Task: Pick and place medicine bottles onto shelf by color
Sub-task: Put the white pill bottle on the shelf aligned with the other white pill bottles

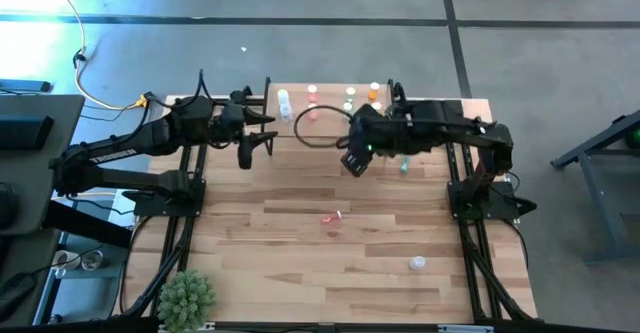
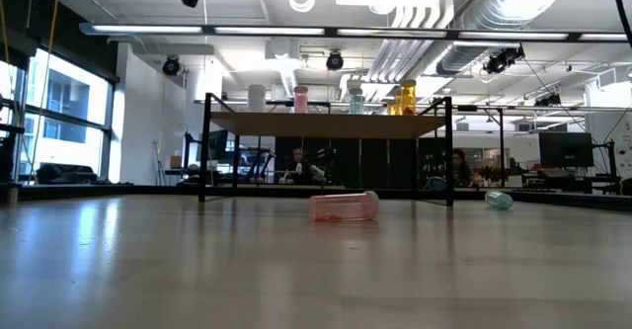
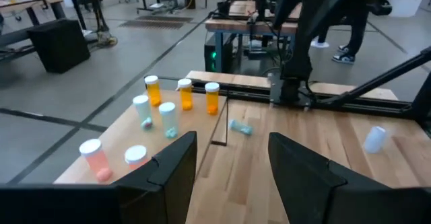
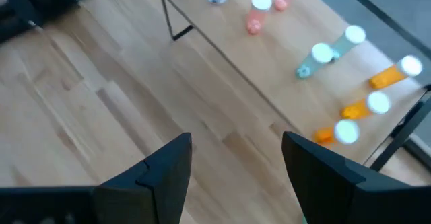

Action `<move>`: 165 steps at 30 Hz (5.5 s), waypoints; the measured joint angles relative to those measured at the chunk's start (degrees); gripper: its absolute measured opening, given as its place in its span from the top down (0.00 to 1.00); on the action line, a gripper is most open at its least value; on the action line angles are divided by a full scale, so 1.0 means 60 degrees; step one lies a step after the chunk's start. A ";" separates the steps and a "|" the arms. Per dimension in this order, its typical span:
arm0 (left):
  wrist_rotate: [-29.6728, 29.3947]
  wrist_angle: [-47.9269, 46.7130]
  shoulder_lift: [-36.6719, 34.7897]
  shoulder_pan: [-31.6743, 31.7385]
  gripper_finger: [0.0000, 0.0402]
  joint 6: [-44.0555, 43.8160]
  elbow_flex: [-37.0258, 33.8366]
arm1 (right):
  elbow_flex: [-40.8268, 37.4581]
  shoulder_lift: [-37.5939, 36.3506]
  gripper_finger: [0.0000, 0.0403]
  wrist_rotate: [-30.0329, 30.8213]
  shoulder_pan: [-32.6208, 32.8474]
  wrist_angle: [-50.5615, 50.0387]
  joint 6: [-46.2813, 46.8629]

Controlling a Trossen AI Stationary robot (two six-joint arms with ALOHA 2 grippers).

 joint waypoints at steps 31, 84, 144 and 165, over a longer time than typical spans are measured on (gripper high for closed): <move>0.0387 -0.0286 -0.0047 0.0007 0.57 0.0235 0.0004 | -0.7664 -0.2920 0.45 -0.1322 0.3674 0.1111 0.7473; -0.1829 -0.0539 -0.0046 0.0007 0.57 -0.1521 0.0004 | -1.5736 -0.4253 0.45 0.0470 1.1194 0.9103 0.9333; -0.1631 -0.0563 -0.0044 0.0007 0.57 -0.3890 0.0007 | -1.6689 -0.2929 0.69 0.1859 1.0341 1.3045 0.6168; -0.0675 -0.0655 -0.0043 0.0004 0.57 -0.2288 0.0007 | -1.4843 -0.2929 0.66 0.1211 0.6442 1.3045 0.5374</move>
